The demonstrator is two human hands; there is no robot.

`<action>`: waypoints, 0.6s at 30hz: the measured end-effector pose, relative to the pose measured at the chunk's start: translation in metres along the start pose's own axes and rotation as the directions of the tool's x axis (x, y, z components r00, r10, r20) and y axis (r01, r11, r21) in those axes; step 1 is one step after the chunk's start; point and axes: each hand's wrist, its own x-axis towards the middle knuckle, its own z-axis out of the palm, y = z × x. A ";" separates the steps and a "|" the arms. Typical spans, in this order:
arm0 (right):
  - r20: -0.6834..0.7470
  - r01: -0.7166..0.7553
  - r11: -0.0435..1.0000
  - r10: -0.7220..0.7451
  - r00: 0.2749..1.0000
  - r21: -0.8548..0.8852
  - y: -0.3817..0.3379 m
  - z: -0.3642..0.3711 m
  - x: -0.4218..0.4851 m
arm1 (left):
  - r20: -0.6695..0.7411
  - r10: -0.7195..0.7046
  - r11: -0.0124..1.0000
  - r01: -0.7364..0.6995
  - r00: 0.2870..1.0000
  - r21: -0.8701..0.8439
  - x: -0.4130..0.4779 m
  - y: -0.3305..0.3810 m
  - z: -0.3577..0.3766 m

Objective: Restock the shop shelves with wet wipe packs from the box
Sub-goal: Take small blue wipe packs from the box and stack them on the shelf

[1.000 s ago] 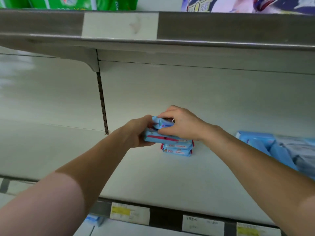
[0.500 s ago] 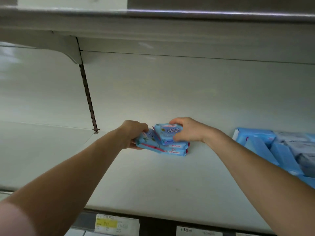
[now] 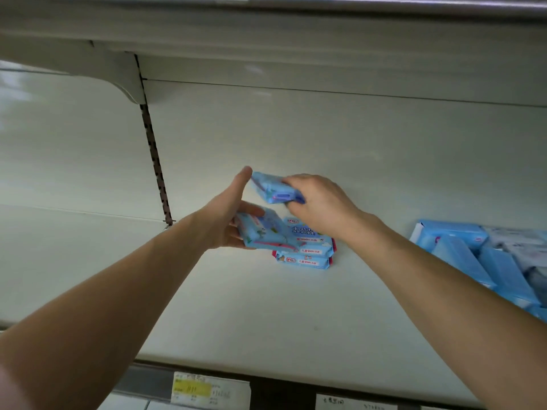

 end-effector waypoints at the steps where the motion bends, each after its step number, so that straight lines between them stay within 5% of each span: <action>1: 0.109 0.004 0.992 -0.018 0.994 0.128 -0.007 -0.003 0.001 | 0.019 0.015 0.999 -0.015 1.000 -0.038 -0.001 0.002 0.001; 4: 0.311 -0.244 0.853 0.102 0.945 0.462 0.006 -0.008 -0.002 | -0.025 0.041 0.999 -0.041 0.999 -0.020 0.002 -0.001 -0.003; 7: 0.210 -0.319 0.942 0.293 0.933 0.102 0.046 0.011 -0.016 | -0.077 0.017 1.000 -0.017 0.997 0.000 0.005 -0.011 -0.014; 9: 0.332 -0.329 0.937 0.349 0.876 -0.117 0.063 0.032 -0.029 | -0.045 0.007 1.000 -0.007 0.999 -0.013 0.004 -0.016 -0.018; 12: 0.370 -0.297 0.945 0.326 0.870 -0.134 0.068 0.038 -0.029 | 0.031 0.015 0.999 -0.014 0.999 -0.037 0.004 -0.020 -0.017; 15: 0.145 -0.396 0.864 0.369 0.918 0.311 0.055 0.015 -0.017 | 0.123 0.034 0.999 -0.033 0.992 -0.011 0.003 -0.018 -0.011; 17: 0.248 -0.425 0.660 0.349 0.904 0.619 0.035 -0.001 -0.014 | 0.167 0.041 0.999 -0.045 0.985 0.023 -0.001 -0.015 -0.003; 18: 0.333 -0.442 0.628 0.292 0.897 0.640 0.027 -0.006 -0.015 | 0.177 0.043 0.997 -0.053 0.983 0.050 -0.002 -0.014 0.001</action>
